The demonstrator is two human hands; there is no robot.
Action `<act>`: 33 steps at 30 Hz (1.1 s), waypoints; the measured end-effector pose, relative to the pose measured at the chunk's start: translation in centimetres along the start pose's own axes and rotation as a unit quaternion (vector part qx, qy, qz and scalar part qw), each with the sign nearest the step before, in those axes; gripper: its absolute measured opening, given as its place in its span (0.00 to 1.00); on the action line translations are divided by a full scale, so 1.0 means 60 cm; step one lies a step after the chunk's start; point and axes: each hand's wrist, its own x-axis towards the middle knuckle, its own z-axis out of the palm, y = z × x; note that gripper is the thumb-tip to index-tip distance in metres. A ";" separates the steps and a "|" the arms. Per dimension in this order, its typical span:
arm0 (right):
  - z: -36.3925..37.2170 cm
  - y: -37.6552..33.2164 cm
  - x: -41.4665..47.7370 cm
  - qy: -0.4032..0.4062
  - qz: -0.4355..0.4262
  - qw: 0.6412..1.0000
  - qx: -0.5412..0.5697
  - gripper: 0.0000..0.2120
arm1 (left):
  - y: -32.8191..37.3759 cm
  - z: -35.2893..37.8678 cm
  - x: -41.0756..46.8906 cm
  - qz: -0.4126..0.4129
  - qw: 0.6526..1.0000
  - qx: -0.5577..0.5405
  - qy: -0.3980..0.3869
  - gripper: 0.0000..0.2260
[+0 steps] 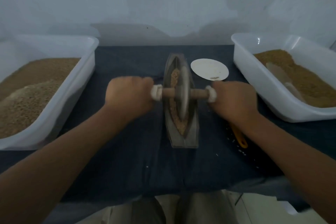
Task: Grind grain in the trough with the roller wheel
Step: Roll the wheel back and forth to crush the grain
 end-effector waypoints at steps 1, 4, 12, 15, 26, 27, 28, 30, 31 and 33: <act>-0.010 0.001 -0.026 0.012 -0.014 1.000 0.019 0.19 | -0.002 -0.007 -0.028 0.020 0.999 -0.006 0.027 0.17; -0.012 0.011 -0.043 0.015 -0.039 0.999 0.028 0.18 | -0.005 0.000 -0.054 0.020 0.999 -0.028 0.043 0.19; 0.018 -0.007 0.122 0.021 -0.015 0.999 0.034 0.24 | -0.009 0.042 0.120 -0.079 0.995 -0.046 -0.037 0.15; -0.006 -0.007 0.088 -0.011 -0.045 0.999 0.015 0.18 | -0.007 0.036 0.070 -0.083 0.994 -0.055 -0.049 0.15; 0.010 -0.001 0.048 0.038 -0.032 0.998 -0.034 0.20 | -0.008 0.044 0.008 -0.050 0.996 -0.050 0.050 0.16; 0.019 -0.002 0.077 0.035 -0.025 0.998 -0.038 0.21 | -0.010 0.050 0.047 -0.069 0.996 -0.046 0.029 0.15; 0.022 -0.003 0.102 0.031 -0.025 0.999 -0.030 0.23 | -0.011 0.053 0.081 -0.081 0.996 -0.043 0.004 0.15; 0.016 -0.003 0.127 0.015 -0.031 0.999 -0.007 0.25 | -0.011 0.050 0.118 -0.086 0.995 -0.042 -0.029 0.16; 0.013 -0.004 0.125 0.011 -0.033 0.999 0.009 0.23 | -0.009 0.049 0.118 -0.084 0.995 -0.040 -0.039 0.17; 0.005 -0.005 0.096 -0.003 -0.022 1.000 0.009 0.18 | -0.008 0.042 0.083 -0.069 0.996 -0.028 -0.040 0.15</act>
